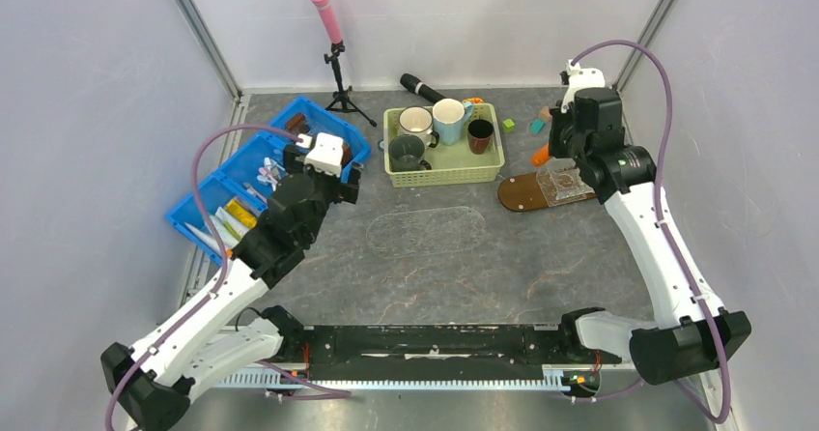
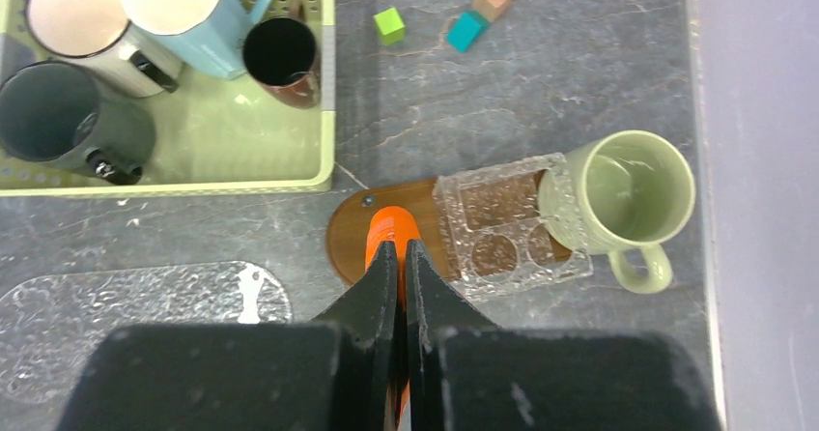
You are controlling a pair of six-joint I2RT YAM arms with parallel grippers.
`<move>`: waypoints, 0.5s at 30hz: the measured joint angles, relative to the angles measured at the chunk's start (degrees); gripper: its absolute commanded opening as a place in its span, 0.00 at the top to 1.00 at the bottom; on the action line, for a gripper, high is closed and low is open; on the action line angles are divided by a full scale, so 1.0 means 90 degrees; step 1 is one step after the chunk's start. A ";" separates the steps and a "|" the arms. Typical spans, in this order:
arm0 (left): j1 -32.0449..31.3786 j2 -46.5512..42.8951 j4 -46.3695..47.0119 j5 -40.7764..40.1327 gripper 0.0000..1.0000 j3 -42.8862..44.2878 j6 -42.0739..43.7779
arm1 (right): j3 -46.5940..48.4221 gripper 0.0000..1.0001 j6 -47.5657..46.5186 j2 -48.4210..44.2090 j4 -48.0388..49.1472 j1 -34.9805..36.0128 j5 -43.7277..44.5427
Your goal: Prepare toiletry sets of a toothbrush and toothpaste on the tray
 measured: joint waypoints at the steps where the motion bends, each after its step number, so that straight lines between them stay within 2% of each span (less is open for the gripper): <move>1: 0.0085 -0.0046 -0.0019 0.0002 0.00 0.0000 -0.0063 | 0.0000 1.00 -0.0007 -0.0010 -0.0015 -0.0017 0.0087; 15: 0.1168 -0.0663 -0.0437 -0.0306 0.00 -0.0005 -0.1030 | -0.0364 1.00 -0.0027 -0.0168 0.0039 -0.0408 0.1088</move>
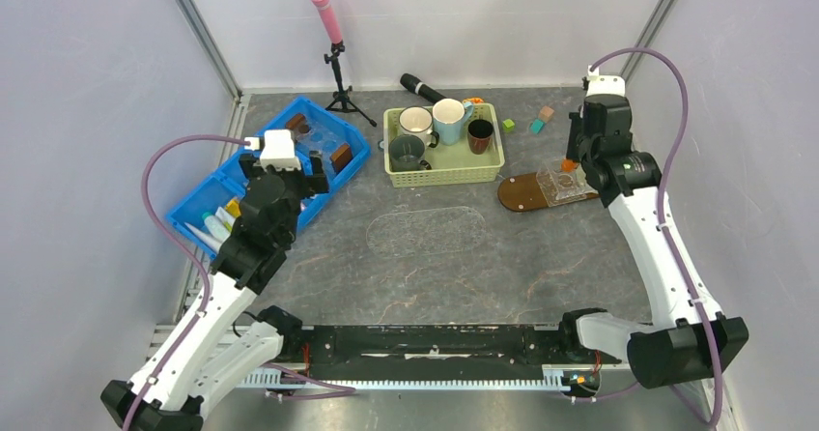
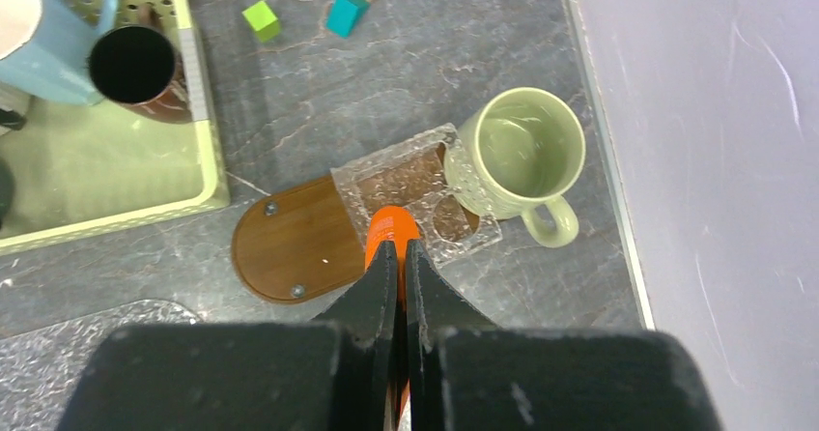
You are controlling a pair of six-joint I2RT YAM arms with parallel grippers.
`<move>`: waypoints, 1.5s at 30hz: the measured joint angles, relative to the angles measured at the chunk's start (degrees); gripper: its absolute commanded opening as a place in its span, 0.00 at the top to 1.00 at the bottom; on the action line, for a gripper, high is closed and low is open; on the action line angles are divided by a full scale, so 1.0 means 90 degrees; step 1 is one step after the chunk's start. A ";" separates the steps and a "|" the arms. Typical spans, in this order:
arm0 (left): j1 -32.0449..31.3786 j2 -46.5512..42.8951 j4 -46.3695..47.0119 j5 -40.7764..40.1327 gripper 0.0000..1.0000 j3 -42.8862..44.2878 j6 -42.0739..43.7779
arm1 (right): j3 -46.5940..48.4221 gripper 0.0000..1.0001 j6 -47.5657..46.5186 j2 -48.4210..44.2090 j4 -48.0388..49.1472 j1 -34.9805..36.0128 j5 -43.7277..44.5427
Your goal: Prepare toiletry sets of a toothbrush and toothpaste on the tray
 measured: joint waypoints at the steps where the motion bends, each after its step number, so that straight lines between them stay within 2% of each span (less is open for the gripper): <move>1: 0.0070 -0.0024 -0.0019 -0.0034 0.00 -0.0005 -0.0049 | -0.0022 1.00 0.0007 0.0000 0.0010 -0.0036 0.0044; 11: 0.0245 -0.0102 -0.0070 -0.0410 0.00 -0.0197 -0.0172 | -0.0219 1.00 0.0182 0.0211 0.0454 -0.0476 0.0255; 25: 0.0243 -0.0170 -0.0068 -0.0527 0.00 -0.0255 -0.0172 | -0.0279 1.00 0.0352 0.0840 0.0755 -0.1115 -0.0454; 45: 0.0243 -0.0160 -0.0066 -0.0525 0.00 -0.0257 -0.0172 | 0.0430 1.00 0.0362 0.1518 0.0663 -0.1401 -0.0840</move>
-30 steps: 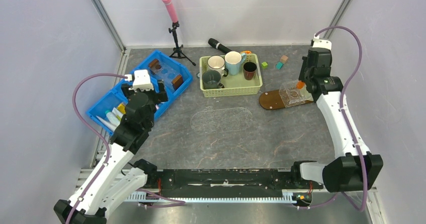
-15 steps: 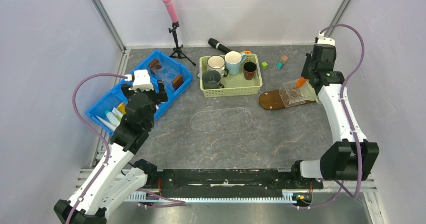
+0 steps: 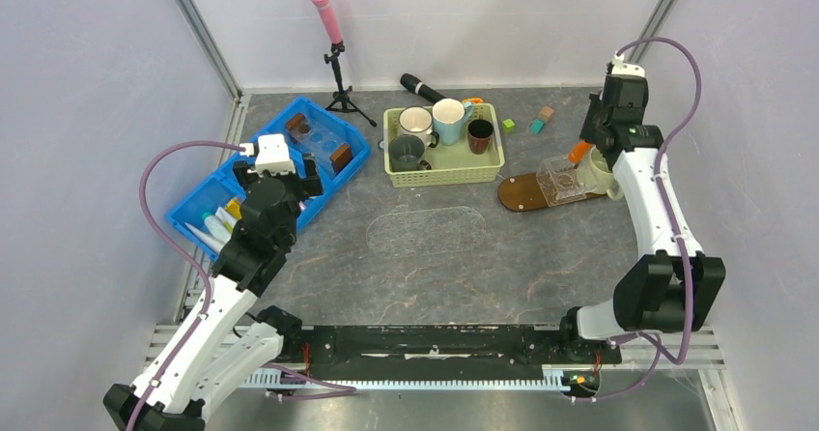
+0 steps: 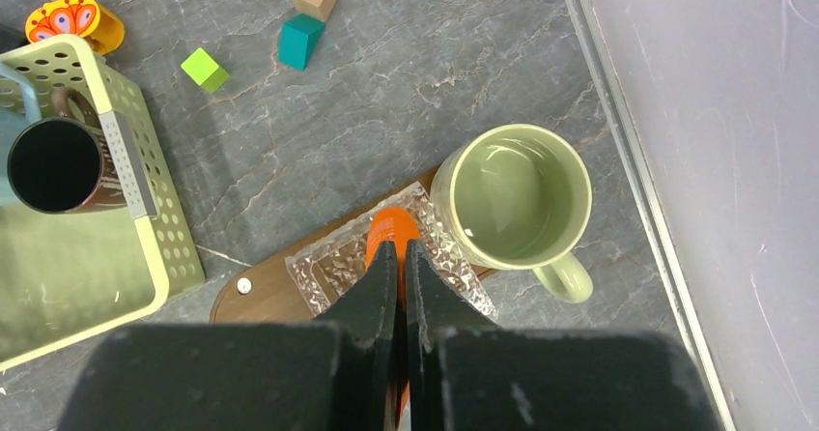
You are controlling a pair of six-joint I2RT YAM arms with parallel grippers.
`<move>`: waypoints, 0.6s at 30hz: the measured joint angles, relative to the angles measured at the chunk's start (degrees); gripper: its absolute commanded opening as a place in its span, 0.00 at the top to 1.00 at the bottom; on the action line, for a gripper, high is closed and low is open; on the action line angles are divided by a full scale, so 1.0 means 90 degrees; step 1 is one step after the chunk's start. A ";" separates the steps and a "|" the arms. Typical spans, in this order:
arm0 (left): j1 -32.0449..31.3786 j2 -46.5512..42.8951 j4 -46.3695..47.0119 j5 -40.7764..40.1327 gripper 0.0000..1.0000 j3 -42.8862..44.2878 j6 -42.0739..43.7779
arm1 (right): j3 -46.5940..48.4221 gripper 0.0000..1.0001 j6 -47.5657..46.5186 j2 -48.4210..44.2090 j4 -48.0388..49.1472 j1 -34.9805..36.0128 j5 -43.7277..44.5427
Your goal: Prepare toiletry sets of a toothbrush and toothpaste on the tray
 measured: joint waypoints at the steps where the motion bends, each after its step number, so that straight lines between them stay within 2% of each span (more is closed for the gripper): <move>1: 0.0000 0.0000 0.0000 0.0000 0.00 0.0000 0.0002 | 0.0056 1.00 0.0000 0.0063 -0.0012 -0.0015 0.0000; 18: 0.0002 0.0056 0.0002 0.0002 0.00 -0.0039 0.0002 | 0.0597 1.00 -0.0056 0.0537 -0.0432 -0.0078 -0.0119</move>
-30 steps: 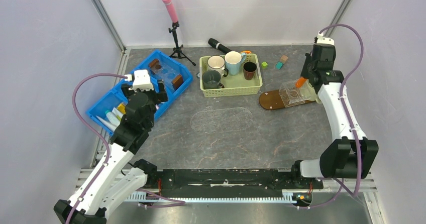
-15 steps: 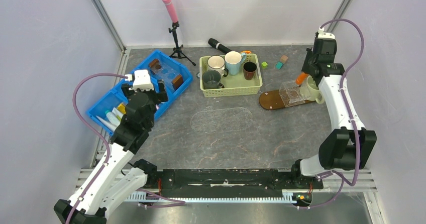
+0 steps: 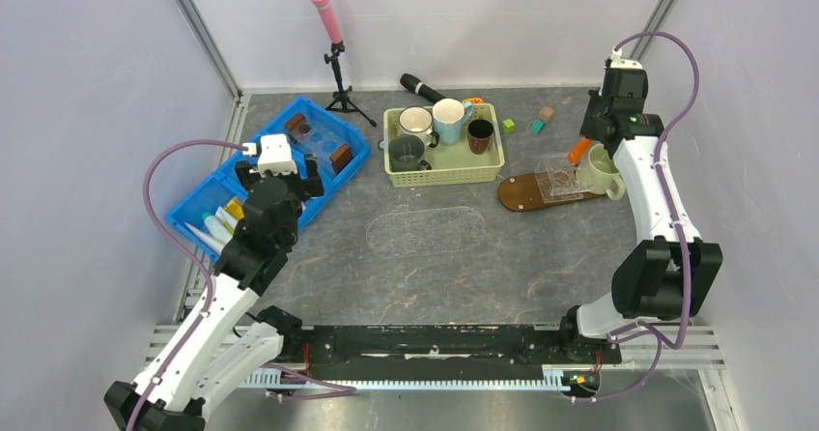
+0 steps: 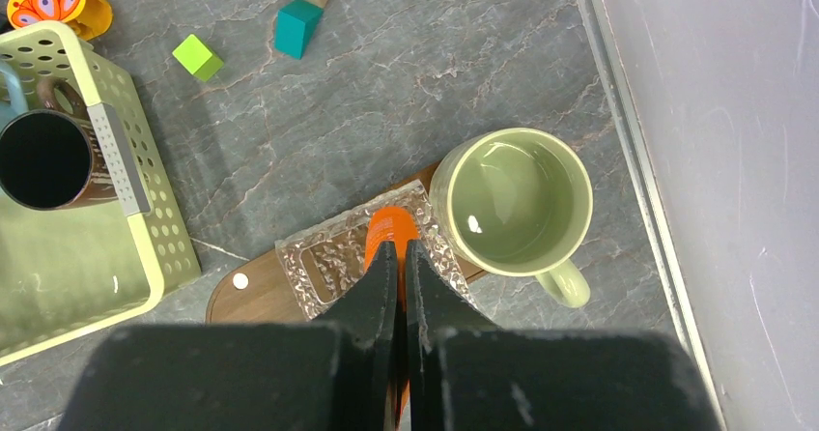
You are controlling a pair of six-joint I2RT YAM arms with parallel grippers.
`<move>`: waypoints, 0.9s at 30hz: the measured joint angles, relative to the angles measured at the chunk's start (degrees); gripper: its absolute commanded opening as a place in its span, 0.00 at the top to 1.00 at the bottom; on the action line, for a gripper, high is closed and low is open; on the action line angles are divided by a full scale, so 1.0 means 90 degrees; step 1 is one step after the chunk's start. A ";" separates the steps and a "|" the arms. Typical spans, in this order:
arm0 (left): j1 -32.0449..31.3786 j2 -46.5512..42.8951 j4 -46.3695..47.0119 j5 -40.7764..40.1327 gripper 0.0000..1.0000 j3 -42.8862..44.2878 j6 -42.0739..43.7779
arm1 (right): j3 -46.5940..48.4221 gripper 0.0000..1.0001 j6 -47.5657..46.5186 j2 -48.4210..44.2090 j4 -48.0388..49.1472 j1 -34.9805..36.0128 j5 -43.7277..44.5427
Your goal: Prepare toiletry sets of a toothbrush and toothpaste on the tray
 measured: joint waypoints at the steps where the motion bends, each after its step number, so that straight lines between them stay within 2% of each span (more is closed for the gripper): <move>1: -0.0002 0.0007 0.0000 0.0000 0.00 0.0000 0.0000 | 0.0000 1.00 -0.0010 -0.0005 -0.0017 0.0000 -0.0007; 27: -0.0002 0.0007 0.0000 0.0002 0.00 0.0000 0.0000 | 0.0017 1.00 -0.0158 -0.0112 -0.0454 -0.0017 -0.0282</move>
